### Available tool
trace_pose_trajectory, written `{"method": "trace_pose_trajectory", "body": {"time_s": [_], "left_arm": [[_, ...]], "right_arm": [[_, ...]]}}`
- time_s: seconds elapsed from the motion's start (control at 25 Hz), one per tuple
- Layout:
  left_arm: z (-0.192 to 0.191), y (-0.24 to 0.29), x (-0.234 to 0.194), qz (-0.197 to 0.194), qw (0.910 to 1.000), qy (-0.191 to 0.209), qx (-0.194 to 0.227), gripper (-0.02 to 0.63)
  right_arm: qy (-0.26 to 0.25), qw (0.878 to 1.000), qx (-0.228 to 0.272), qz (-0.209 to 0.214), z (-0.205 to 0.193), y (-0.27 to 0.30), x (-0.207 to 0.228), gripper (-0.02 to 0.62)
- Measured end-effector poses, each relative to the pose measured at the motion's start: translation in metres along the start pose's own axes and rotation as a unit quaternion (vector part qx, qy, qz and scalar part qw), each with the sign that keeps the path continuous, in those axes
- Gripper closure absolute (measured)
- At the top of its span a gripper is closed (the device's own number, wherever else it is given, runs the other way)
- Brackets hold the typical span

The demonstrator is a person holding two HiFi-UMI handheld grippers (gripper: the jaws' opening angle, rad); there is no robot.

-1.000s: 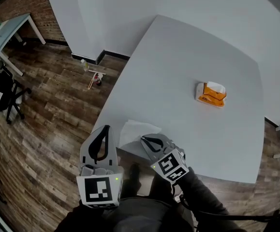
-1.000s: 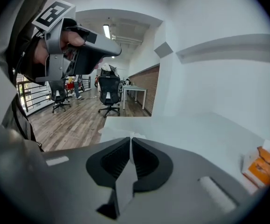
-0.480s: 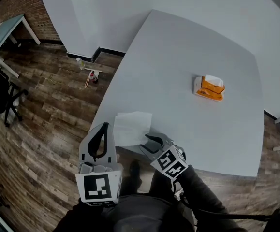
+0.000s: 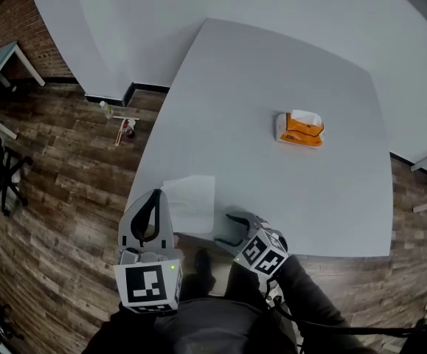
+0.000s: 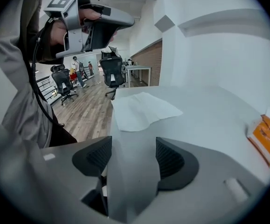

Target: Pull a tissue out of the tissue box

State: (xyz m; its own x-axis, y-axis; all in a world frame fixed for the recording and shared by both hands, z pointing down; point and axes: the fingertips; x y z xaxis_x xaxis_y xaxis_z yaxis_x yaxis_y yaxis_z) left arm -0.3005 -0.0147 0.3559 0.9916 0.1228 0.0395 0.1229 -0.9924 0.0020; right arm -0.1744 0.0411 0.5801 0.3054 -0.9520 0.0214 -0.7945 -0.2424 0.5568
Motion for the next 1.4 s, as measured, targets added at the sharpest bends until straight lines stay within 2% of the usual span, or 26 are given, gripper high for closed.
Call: {"method": "trace_pose_trajectory", "body": {"time_s": [0.2, 0.44, 0.6, 0.76, 0.84, 1.0, 1.2, 1.4], "left_arm": [[0.0, 0.007, 0.013, -0.021, 0.9998, -0.001, 0.001, 0.606], [0.007, 0.016, 0.038, -0.061, 0.9981, -0.004, 0.007, 0.606], [0.016, 0.024, 0.063, -0.087, 0.9961, -0.005, 0.012, 0.606], [0.023, 0.035, 0.099, -0.13, 0.9912, -0.011, 0.024, 0.606], [0.024, 0.037, 0.117, -0.149, 0.9884, -0.015, 0.025, 0.606], [0.024, 0.033, 0.154, -0.187, 0.9819, -0.023, 0.019, 0.606], [0.038, 0.018, 0.194, -0.225, 0.9736, -0.029, 0.026, 0.606], [0.057, -0.006, 0.219, -0.236, 0.9705, -0.027, 0.039, 0.606]], "right_arm": [[0.027, 0.999, 0.009, -0.032, -0.005, -0.022, 0.011, 0.33], [0.059, 0.993, 0.05, -0.084, 0.012, -0.056, 0.021, 0.33], [0.093, 0.985, 0.083, -0.122, 0.021, -0.09, 0.027, 0.33], [0.12, 0.97, 0.125, -0.168, 0.032, -0.13, 0.036, 0.33], [0.145, 0.957, 0.159, -0.194, 0.042, -0.152, 0.039, 0.33], [0.194, 0.919, 0.236, -0.25, 0.08, -0.203, 0.046, 0.331], [0.189, 0.888, 0.318, -0.273, 0.132, -0.25, 0.037, 0.353], [0.228, 0.832, 0.395, -0.315, 0.153, -0.301, 0.032, 0.364]]}}
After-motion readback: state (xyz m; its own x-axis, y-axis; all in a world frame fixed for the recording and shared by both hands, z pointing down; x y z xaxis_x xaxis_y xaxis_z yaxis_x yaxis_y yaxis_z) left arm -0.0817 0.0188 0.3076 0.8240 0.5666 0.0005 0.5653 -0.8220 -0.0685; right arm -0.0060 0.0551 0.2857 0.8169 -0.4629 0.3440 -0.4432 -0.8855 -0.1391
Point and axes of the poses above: the fingertips, and each gripper's own axes: y forward along the fingers, x to its right, z out of its top, and after that the axes turned 12 degrees about x, right-handed
